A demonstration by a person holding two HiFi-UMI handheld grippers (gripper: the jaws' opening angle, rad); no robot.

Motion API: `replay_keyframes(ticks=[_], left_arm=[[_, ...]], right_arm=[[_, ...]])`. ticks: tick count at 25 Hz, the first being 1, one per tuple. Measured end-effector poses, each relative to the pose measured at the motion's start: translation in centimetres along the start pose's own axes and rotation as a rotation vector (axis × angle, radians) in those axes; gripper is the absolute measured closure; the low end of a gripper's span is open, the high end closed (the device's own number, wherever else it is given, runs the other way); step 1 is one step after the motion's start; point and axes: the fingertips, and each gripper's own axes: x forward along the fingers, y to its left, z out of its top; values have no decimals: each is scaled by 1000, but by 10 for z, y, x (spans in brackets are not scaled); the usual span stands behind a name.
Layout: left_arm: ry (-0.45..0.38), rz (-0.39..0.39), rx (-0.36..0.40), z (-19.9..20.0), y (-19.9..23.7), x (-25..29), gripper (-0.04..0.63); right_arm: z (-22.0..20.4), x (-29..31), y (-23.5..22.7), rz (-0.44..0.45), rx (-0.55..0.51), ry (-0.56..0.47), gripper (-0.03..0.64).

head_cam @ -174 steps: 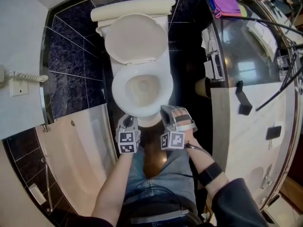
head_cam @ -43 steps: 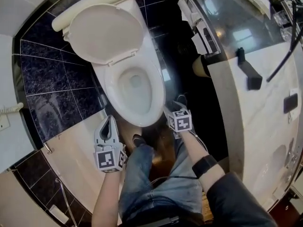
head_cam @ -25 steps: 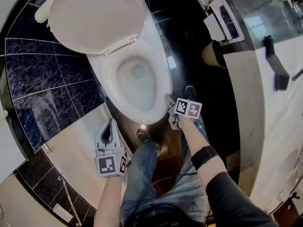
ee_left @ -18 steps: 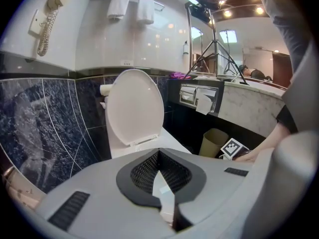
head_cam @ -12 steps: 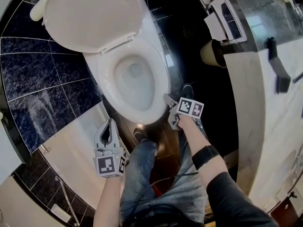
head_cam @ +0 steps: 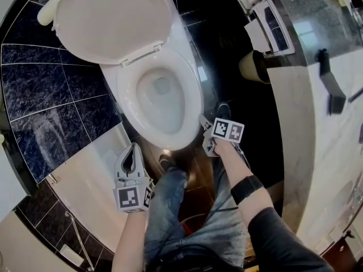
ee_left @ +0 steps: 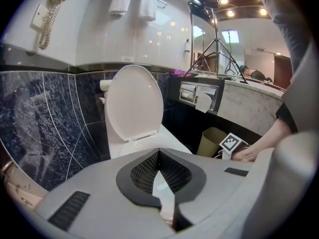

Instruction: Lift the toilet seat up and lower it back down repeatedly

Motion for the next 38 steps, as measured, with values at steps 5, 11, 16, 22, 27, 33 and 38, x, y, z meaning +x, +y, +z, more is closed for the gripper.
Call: replay_keyframes(ticks=[5, 11, 16, 22, 27, 33, 38], left_arm=[[-1, 3, -4, 3, 3, 0, 598], [1, 4, -10, 2, 7, -1, 598], [8, -1, -14, -1, 9, 1, 598], [13, -5, -22, -5, 10, 2, 598], [18, -6, -32, -10, 11, 2, 598], [20, 2, -38, -14, 14, 0, 598], [23, 0, -45, -18, 13, 1, 598]], right_arm=[[-1, 2, -3, -31, -5, 6, 554], [-1, 0, -6, -52, 18, -26, 524], [-2, 1, -6, -9, 108, -46, 531], [-4, 2, -5, 37, 174, -50, 520], [-8, 5, 5, 116, 189, -33, 375], [-10, 9, 0, 42, 134, -16, 429], [-9, 10, 0, -9, 104, -20, 466]])
